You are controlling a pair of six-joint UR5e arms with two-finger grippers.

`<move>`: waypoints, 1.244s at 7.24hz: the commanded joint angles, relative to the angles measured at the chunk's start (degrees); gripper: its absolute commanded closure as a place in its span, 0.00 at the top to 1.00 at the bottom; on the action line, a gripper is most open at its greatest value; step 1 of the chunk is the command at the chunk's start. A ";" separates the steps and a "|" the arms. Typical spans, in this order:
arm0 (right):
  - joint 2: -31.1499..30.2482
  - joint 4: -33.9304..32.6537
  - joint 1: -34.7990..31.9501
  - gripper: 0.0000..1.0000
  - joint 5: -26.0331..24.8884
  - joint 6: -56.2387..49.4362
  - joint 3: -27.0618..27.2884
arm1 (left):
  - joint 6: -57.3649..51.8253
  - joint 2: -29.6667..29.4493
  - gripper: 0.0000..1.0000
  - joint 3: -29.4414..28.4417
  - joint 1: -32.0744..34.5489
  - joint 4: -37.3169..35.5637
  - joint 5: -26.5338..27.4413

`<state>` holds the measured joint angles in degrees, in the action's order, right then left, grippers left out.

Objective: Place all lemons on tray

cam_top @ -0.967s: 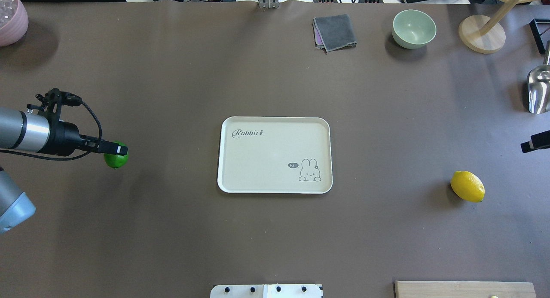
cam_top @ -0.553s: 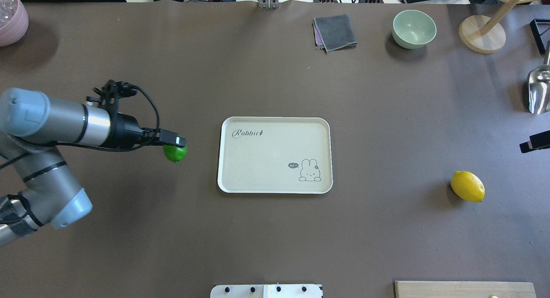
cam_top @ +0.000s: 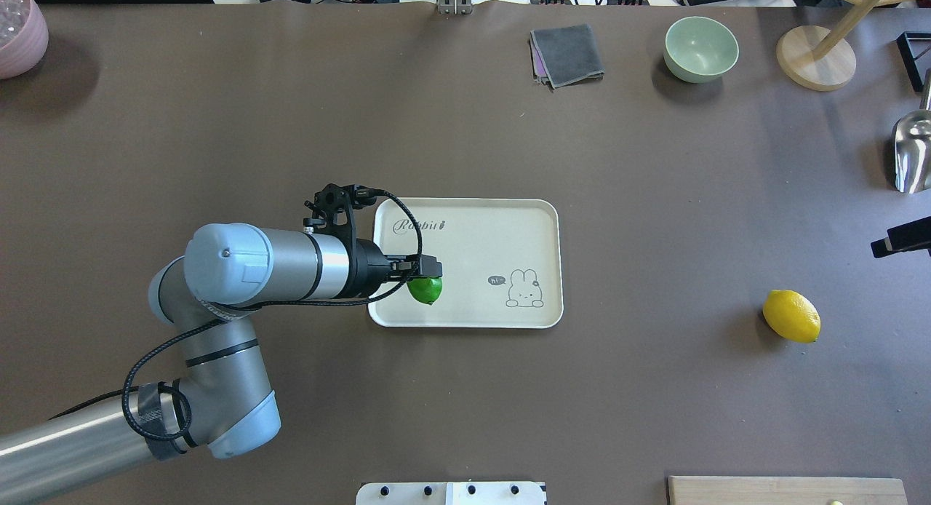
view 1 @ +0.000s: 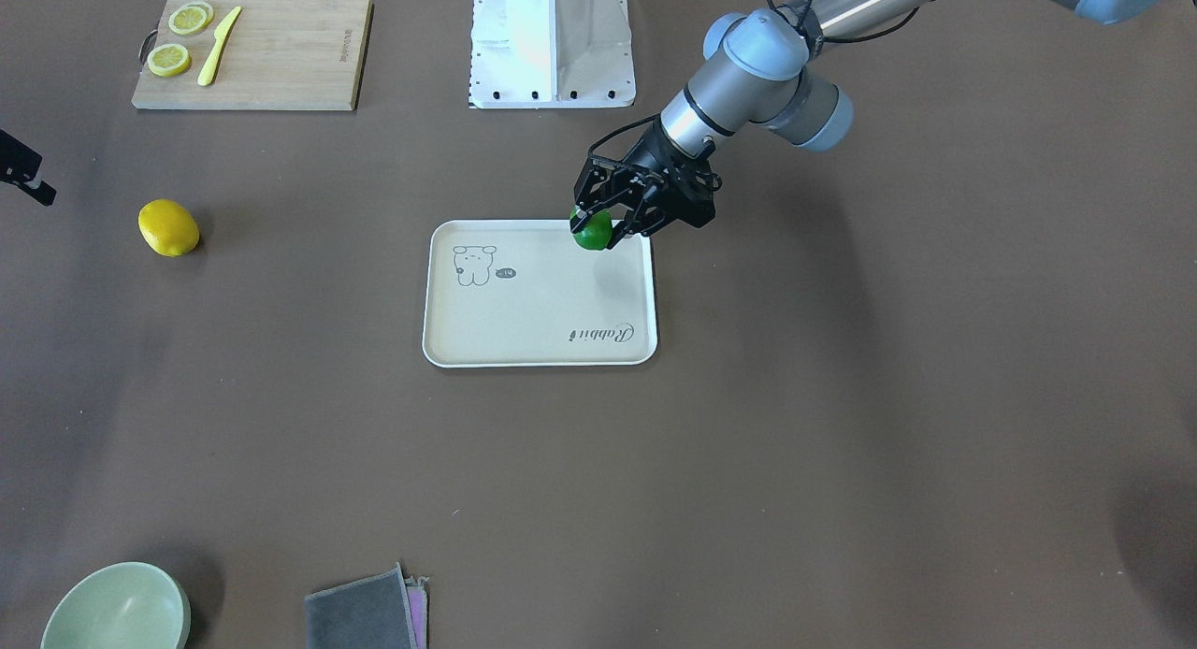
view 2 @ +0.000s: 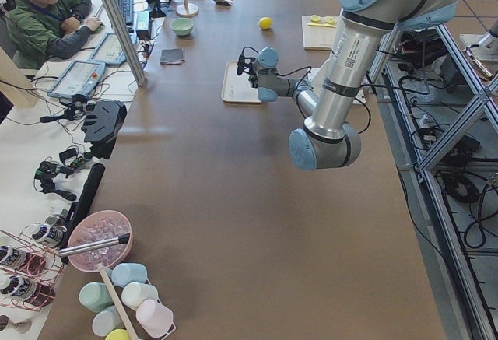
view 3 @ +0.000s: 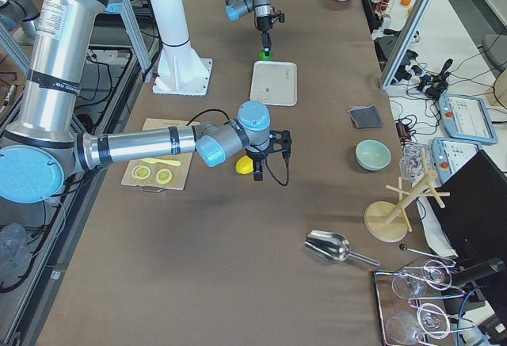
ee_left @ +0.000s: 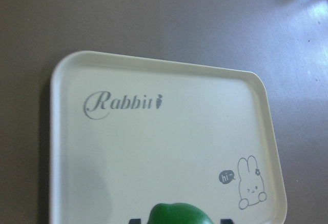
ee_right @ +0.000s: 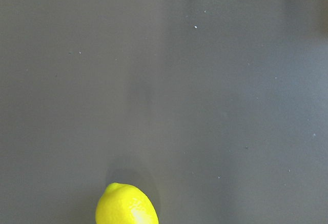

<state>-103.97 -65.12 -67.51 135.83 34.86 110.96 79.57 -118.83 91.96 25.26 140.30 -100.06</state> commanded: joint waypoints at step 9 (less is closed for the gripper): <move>0.70 -0.10 18.68 1.00 -22.87 -1.46 4.70 | -9.78 8.88 0.99 7.44 7.96 -4.15 -2.51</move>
<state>-102.86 -65.20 -54.47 116.26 33.52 114.48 70.11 -110.19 99.26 33.00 136.26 -102.18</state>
